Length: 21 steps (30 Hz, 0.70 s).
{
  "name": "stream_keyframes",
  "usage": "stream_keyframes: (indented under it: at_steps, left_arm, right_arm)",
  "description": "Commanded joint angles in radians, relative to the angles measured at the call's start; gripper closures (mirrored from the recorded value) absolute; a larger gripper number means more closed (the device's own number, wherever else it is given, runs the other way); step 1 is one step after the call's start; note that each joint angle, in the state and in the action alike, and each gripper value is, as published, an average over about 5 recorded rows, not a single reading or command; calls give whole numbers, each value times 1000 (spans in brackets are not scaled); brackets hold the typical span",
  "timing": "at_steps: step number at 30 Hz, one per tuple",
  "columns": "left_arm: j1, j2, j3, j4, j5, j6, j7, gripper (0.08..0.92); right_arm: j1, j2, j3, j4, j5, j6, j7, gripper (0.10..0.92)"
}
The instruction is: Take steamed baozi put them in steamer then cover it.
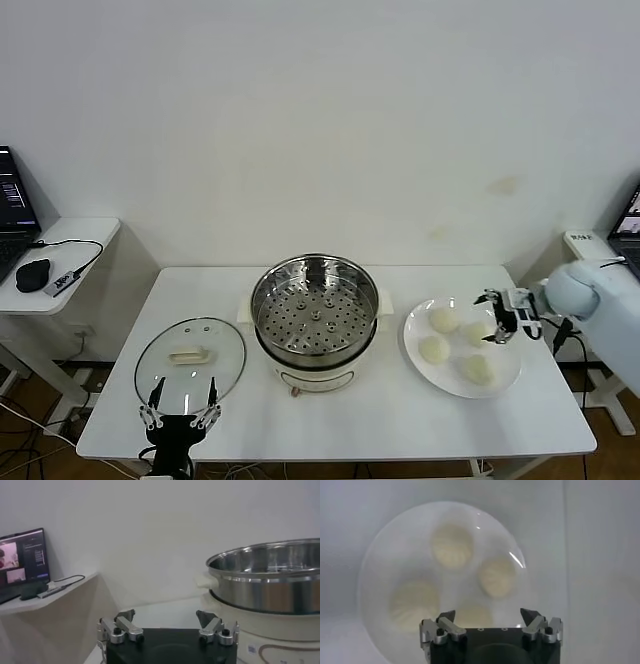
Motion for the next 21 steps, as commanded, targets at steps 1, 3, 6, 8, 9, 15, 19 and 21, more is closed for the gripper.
stream_keyframes:
  at_steps: [1, 3, 6, 8, 9, 15, 19, 21]
  left_arm:
    - [-2, 0, -5, 1, 1, 1, 1, 177]
    - [-3, 1, -9, 3, 1, 3, 5, 177]
    - [-5, 3, -14, 6, 1, 5, 10, 177]
    - [-6, 3, -16, 9, 0, 6, 13, 177]
    - [-7, 4, -16, 9, 0, 6, 14, 177]
    - [-10, 6, -20, 13, -1, 10, 18, 177]
    - [-14, 7, -20, 17, -1, 11, 20, 177]
    - [-16, 7, -19, 17, -1, 12, 21, 177]
  right_arm:
    - [169, 188, -149, -256, -30, 47, -63, 203]
    - [171, 211, -143, -291, -47, 55, -72, 203]
    - [162, 237, -131, -325, -66, 59, -81, 203]
    - [150, 248, -125, -335, -76, 57, -85, 203]
    - [144, 251, -123, -338, -80, 55, -87, 203]
    - [123, 262, -122, -339, -74, 40, -81, 203]
    - [115, 273, -121, -347, -76, 32, -76, 203]
    - [107, 278, -119, -353, -81, 29, -73, 203]
